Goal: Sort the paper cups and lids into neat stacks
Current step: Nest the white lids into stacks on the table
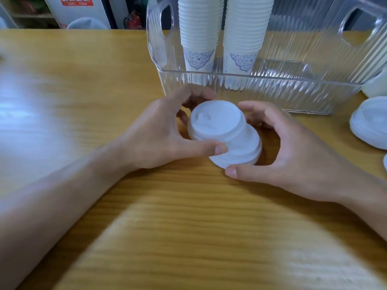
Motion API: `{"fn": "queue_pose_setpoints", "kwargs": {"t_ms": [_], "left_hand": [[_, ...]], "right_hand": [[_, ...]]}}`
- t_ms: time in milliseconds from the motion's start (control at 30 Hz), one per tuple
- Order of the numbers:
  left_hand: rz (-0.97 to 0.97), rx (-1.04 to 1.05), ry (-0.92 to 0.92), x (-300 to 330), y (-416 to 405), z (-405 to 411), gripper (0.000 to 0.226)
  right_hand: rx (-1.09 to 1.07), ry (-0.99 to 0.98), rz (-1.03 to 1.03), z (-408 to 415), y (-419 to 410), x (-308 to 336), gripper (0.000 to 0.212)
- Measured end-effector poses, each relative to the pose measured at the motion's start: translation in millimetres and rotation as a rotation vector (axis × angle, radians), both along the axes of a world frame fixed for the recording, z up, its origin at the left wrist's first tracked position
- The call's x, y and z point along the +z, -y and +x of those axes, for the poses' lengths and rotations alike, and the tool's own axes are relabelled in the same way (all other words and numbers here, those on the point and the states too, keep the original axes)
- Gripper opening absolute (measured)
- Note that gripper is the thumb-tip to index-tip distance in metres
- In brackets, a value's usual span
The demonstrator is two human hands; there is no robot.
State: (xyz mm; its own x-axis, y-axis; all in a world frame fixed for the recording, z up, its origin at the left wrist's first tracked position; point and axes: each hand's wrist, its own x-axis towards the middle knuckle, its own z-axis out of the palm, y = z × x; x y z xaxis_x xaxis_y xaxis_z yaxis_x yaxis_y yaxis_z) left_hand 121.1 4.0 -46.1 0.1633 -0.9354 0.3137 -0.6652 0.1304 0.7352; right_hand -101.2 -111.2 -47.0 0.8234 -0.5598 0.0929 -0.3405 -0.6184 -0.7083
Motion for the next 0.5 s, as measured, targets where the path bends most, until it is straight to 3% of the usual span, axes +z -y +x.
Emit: {"fn": "queue_pose_setpoints", "kwargs": {"t_ms": [233, 500], "left_hand": [[0.017, 0.091, 0.016, 2.0, 3.3, -19.9, 0.062], [0.119, 0.098, 0.093, -1.3, 12.9, -34.9, 0.082]], "right_hand": [[-0.062, 0.038, -0.034, 3.2, -6.3, -2.8, 0.103], [-0.056, -0.030, -0.077, 3.8, -9.0, 1.3, 0.117]]}}
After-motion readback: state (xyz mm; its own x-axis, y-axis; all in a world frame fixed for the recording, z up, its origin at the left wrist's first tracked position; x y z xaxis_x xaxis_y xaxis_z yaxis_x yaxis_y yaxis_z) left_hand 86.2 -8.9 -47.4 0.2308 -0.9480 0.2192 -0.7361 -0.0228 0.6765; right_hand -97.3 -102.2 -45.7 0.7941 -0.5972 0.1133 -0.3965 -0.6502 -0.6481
